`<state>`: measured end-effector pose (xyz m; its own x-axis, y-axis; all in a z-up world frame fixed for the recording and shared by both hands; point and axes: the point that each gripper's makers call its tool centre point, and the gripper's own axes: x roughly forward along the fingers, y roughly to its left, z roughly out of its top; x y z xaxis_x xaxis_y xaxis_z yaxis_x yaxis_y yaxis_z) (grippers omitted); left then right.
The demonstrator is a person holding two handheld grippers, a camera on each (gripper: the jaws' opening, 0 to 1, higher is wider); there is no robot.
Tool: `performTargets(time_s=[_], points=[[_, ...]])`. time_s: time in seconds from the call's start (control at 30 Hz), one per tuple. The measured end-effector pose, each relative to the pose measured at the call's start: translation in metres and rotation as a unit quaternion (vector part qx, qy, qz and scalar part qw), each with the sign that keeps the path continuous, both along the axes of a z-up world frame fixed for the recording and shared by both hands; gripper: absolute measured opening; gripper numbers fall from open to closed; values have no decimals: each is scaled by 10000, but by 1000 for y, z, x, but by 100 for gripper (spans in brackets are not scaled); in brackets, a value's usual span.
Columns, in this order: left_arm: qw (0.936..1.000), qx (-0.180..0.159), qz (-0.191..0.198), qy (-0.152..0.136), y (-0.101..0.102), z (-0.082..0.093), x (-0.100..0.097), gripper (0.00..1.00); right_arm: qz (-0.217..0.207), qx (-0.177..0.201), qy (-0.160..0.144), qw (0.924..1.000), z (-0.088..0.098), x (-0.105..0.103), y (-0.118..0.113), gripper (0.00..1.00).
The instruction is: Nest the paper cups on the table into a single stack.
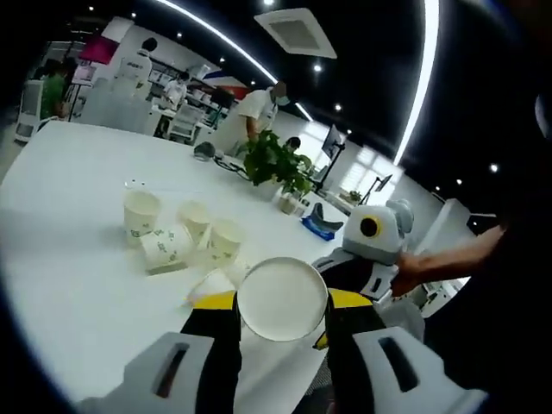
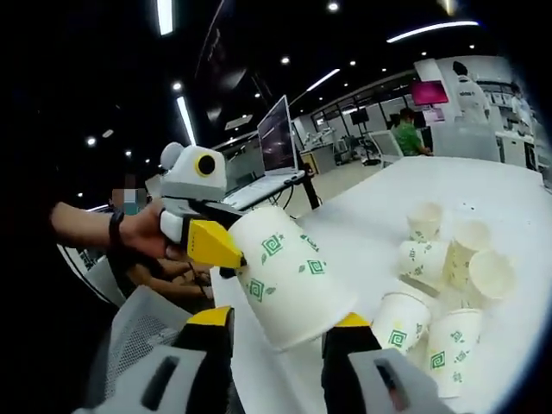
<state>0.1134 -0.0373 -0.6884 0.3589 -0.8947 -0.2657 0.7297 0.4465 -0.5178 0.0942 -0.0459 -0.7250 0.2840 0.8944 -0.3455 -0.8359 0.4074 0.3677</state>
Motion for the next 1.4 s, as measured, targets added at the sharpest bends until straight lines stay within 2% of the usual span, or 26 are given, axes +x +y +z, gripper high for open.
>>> performTargets(time_s=[0.33, 0.5, 0.67, 0.77, 0.9, 1.0, 1.1, 1.23, 1.4], points=[[9981, 365, -500, 65, -1, -21, -18, 35, 113, -69, -54, 9999, 1, -5, -7, 26], [9939, 752, -806, -15, 3, -36, -24, 35, 199, -42, -17, 9998, 3, -11, -6, 22], [9865, 1197, -1105, -170, 5, -49, -33, 34, 318, 7, 42, 9995, 4, -17, -3, 20], [9851, 1250, -1166, -182, 4, -49, -38, 34, 373, 42, 126, 9992, 3, -19, 0, 19], [9851, 1298, -1128, -94, 5, -61, -38, 29, 444, 83, 165, 9988, 3, -23, 6, 14], [9869, 1201, -1080, -43, 5, -62, -38, 12, 527, 85, 198, 9984, 3, -28, 13, 9], [9864, 1273, -1039, -98, 5, -65, -37, 22, 678, -114, 172, 9975, -2, -34, 19, 7], [9827, 1419, -1188, -96, 4, -73, -43, 20, 728, -193, 191, 9970, -6, -35, 25, 0], [9812, 1510, -1194, -118, 6, -77, -46, 22, 605, -258, 174, 9977, -6, -25, 30, 0]])
